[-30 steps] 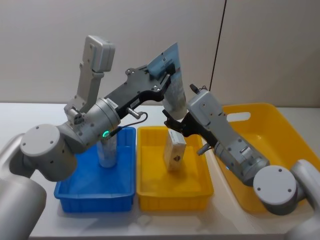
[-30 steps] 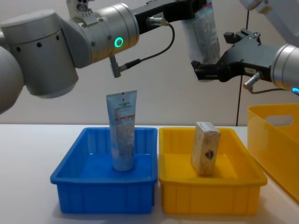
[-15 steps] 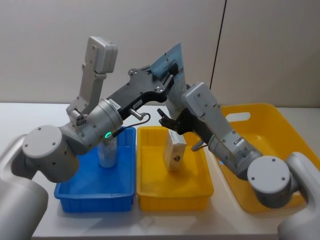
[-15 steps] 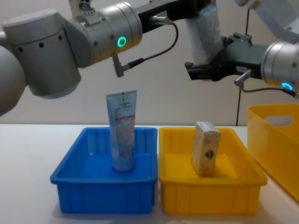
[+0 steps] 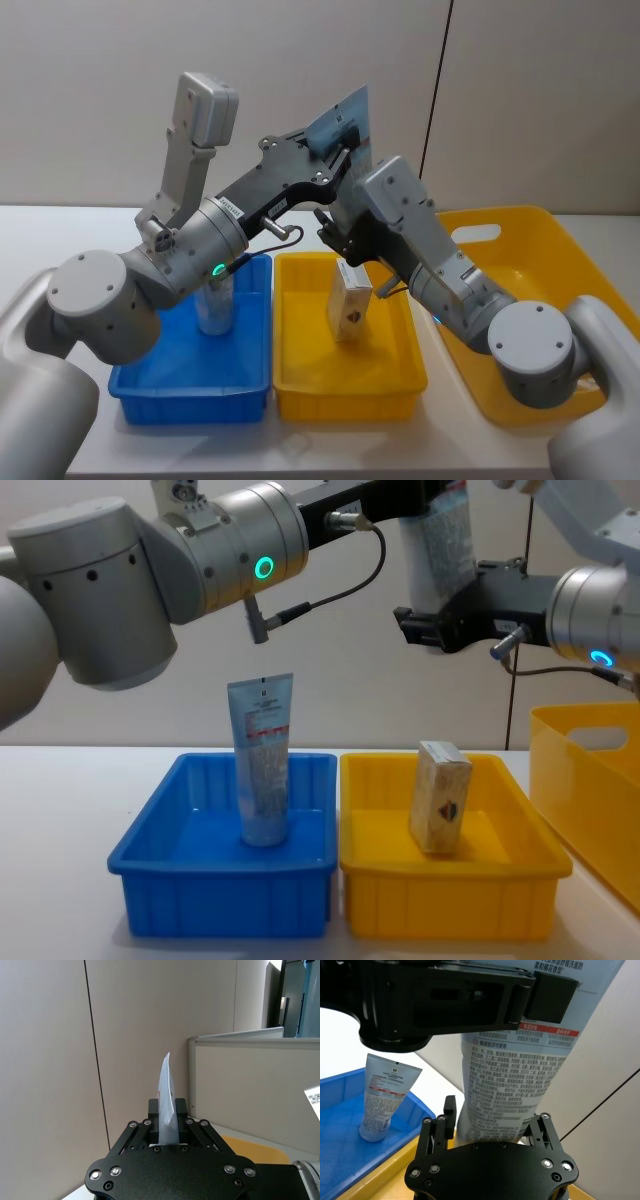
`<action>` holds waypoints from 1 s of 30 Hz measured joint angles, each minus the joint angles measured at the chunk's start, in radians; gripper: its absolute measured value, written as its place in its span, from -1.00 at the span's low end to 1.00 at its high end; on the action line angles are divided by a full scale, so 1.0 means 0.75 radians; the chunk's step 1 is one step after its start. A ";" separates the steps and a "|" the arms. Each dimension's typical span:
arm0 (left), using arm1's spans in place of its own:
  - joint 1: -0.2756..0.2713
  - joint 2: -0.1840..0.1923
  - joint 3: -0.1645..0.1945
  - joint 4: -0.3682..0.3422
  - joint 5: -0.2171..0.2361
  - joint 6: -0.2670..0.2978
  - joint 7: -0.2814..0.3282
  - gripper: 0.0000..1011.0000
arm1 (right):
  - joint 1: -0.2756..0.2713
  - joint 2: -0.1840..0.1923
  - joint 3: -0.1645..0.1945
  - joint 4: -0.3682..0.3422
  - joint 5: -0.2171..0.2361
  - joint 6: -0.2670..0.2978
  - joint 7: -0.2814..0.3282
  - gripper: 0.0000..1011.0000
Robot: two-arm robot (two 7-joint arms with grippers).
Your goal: Bimanual collaborative sorting of washing and personal care products
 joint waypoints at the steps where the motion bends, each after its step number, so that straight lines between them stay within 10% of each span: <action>1: 0.000 0.000 0.000 0.000 0.000 0.000 0.000 -0.66 | 0.002 -0.001 0.000 0.001 0.002 0.003 0.002 0.34; 30: 0.000 -0.002 0.001 -0.001 0.003 -0.003 0.000 -0.66 | 0.012 -0.007 -0.002 0.008 0.011 0.017 0.009 -0.28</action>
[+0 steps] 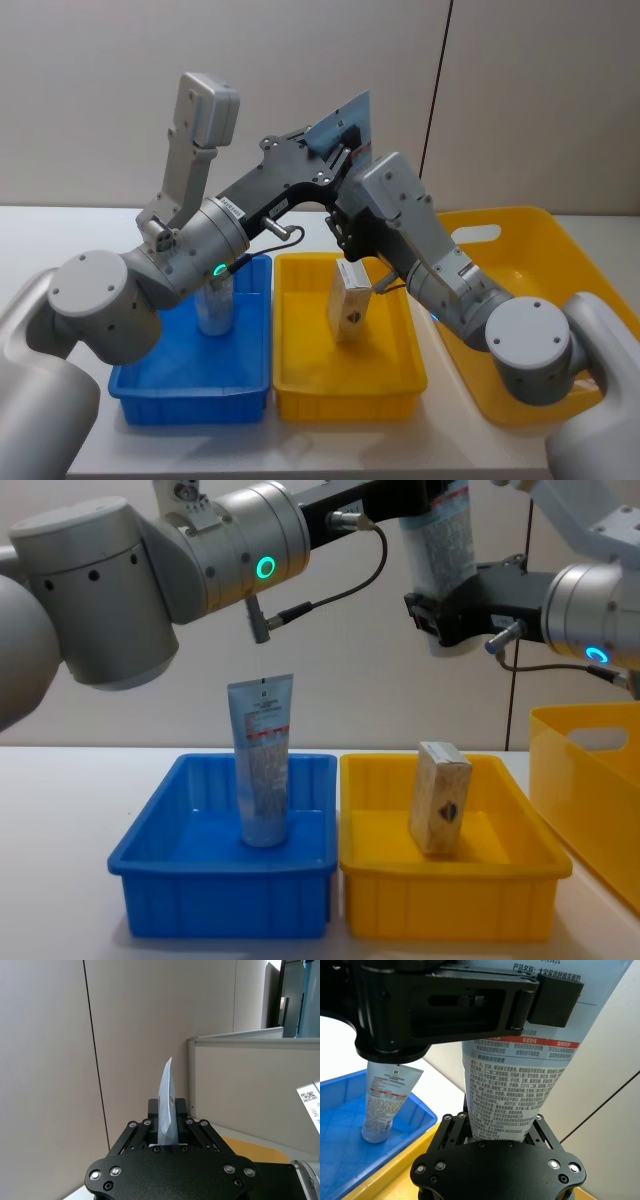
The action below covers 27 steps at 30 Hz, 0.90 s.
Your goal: Bimanual collaborative sorting of washing and personal care products
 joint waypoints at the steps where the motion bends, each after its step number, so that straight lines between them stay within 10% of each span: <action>1: 0.000 0.000 0.000 0.000 0.000 0.000 0.000 -0.66 | 0.000 0.000 0.000 0.000 0.000 0.000 0.000 -0.28; 27: 0.000 0.000 0.000 -0.001 0.000 -0.001 0.000 0.86 | 0.012 0.022 0.042 0.014 0.006 0.020 -0.026 -0.47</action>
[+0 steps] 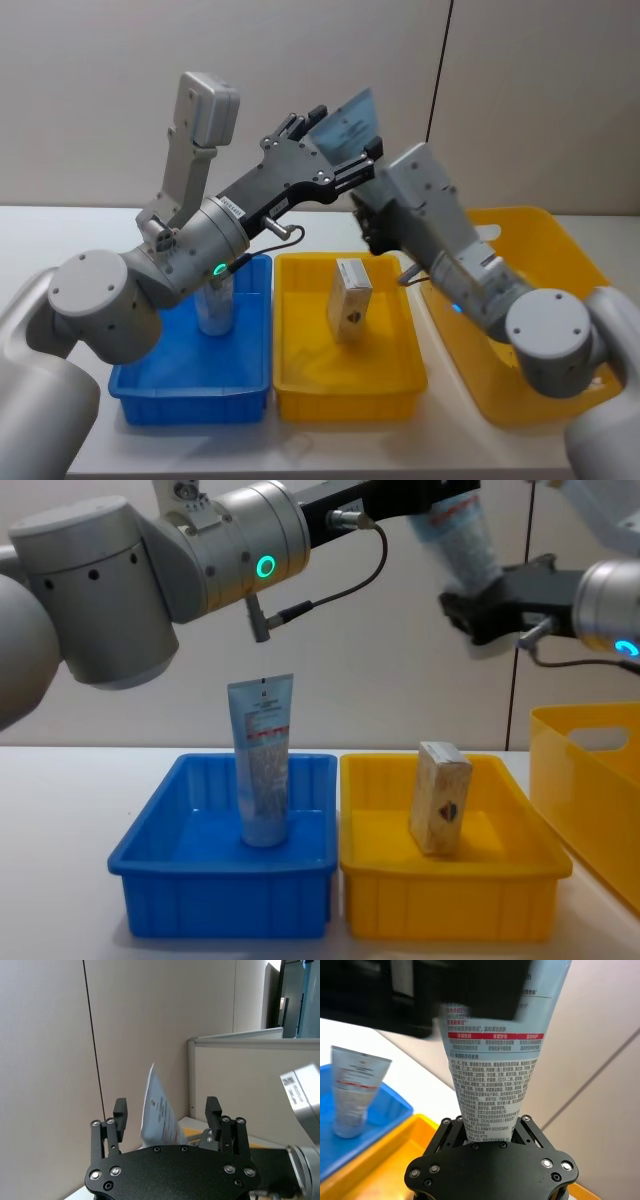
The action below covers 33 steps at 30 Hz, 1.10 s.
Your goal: Bimanual collaborative sorting of washing and personal care products
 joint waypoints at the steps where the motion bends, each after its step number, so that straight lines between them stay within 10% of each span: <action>1: 0.000 0.000 0.000 0.000 0.000 0.000 0.000 0.89 | 0.002 0.006 0.013 0.003 0.002 0.005 -0.006 -0.47; 20: 0.000 0.000 0.000 0.001 0.000 0.001 0.000 0.98 | 0.035 0.076 0.228 0.064 0.045 0.102 -0.079 -0.49; 33: 0.000 0.000 0.000 0.001 0.000 0.001 0.000 0.98 | 0.110 0.137 0.354 0.157 0.083 0.298 -0.047 -0.51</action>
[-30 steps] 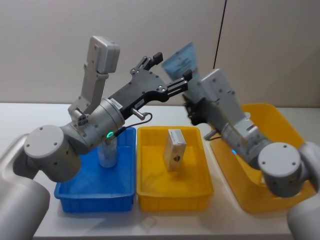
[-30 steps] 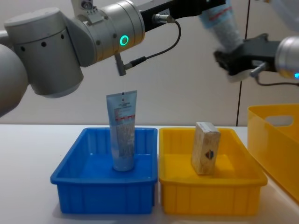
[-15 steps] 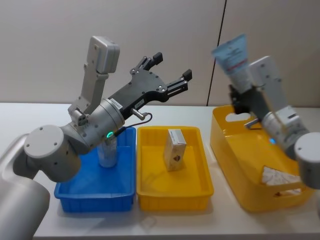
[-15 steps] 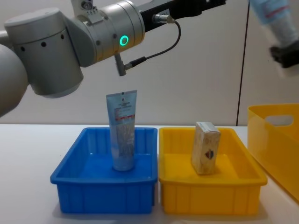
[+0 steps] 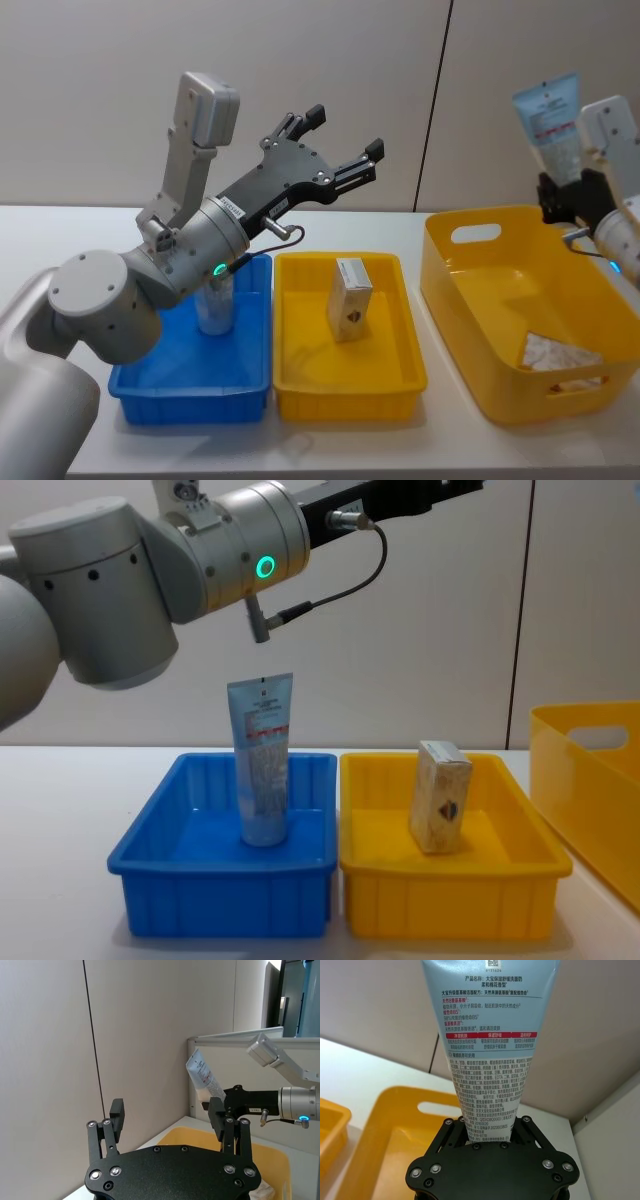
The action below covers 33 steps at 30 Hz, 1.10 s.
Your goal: Bimanual collaborative sorting of washing and personal care products
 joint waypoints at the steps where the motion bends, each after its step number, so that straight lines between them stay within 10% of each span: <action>1: 0.000 0.000 0.000 0.000 0.000 0.000 0.000 0.98 | 0.005 0.004 0.003 0.005 0.001 0.010 0.007 -0.51; 15: 0.000 0.000 0.000 0.000 0.000 0.000 0.000 0.98 | 0.107 0.078 -0.037 0.118 0.010 0.203 0.189 -0.53; 33: 0.000 0.000 0.000 0.000 0.000 0.000 0.000 0.98 | 0.290 0.147 -0.251 0.340 -0.043 0.328 0.473 -0.47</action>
